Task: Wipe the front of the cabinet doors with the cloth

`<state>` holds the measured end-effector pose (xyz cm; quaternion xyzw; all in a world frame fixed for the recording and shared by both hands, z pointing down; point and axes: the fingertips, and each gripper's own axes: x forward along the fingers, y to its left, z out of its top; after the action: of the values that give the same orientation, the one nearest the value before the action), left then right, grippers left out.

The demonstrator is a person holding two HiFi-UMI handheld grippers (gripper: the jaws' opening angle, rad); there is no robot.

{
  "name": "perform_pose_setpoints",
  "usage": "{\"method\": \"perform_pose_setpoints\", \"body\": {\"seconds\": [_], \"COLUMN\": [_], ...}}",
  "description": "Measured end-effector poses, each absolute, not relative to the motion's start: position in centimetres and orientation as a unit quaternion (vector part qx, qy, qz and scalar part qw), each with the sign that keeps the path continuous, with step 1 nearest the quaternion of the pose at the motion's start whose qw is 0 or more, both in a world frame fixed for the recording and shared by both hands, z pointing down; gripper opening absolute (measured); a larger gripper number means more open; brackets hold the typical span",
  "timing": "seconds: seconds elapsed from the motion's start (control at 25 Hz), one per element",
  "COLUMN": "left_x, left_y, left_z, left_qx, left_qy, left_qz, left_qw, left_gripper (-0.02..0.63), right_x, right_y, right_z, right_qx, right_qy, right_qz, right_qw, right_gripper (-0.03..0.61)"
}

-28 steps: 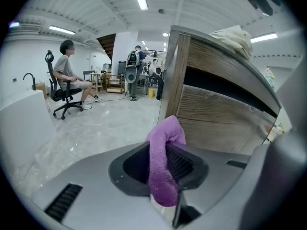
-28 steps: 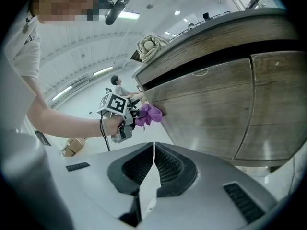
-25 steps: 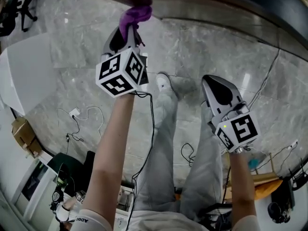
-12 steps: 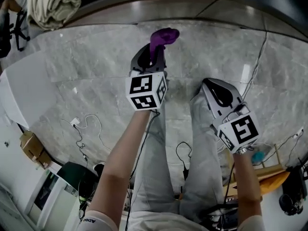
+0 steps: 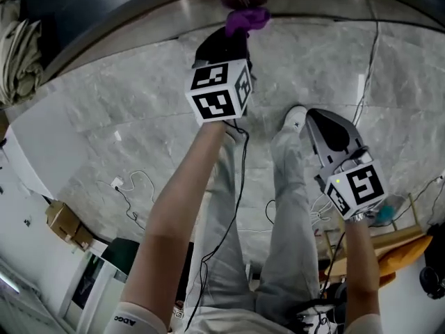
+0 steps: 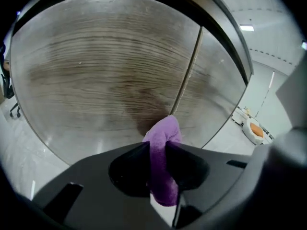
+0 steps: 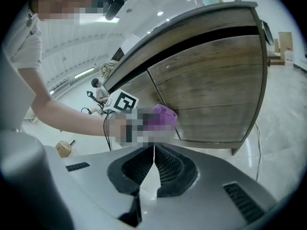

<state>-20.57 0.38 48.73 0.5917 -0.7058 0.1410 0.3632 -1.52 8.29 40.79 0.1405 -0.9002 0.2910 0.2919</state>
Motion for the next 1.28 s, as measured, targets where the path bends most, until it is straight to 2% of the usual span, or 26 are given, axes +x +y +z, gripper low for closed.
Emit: {"method": "perform_pose_setpoints", "body": {"seconds": [0.32, 0.92, 1.12, 1.28], "left_x": [-26.2, -45.7, -49.6, -49.6], "left_y": [2.8, 15.1, 17.8, 19.2], "left_z": [49.1, 48.7, 48.1, 48.3], "left_qx": [0.573, 0.492, 0.449, 0.416], "left_qy": [-0.717, -0.770, -0.800, -0.816], "left_qz": [0.159, 0.165, 0.150, 0.129], "left_qw": [0.363, 0.371, 0.368, 0.380], "left_gripper": [0.089, 0.089, 0.089, 0.089], "right_x": [-4.9, -19.3, -20.8, -19.4], "right_y": [7.9, 15.4, 16.4, 15.5], "right_z": [40.6, 40.8, 40.9, 40.8], "right_qx": [0.153, 0.086, 0.070, 0.076], "right_qy": [-0.902, -0.911, -0.912, -0.913], "right_qz": [0.293, 0.285, 0.281, 0.281], "right_qw": [0.276, 0.286, 0.289, 0.287], "right_gripper": [0.026, 0.028, 0.028, 0.026]}}
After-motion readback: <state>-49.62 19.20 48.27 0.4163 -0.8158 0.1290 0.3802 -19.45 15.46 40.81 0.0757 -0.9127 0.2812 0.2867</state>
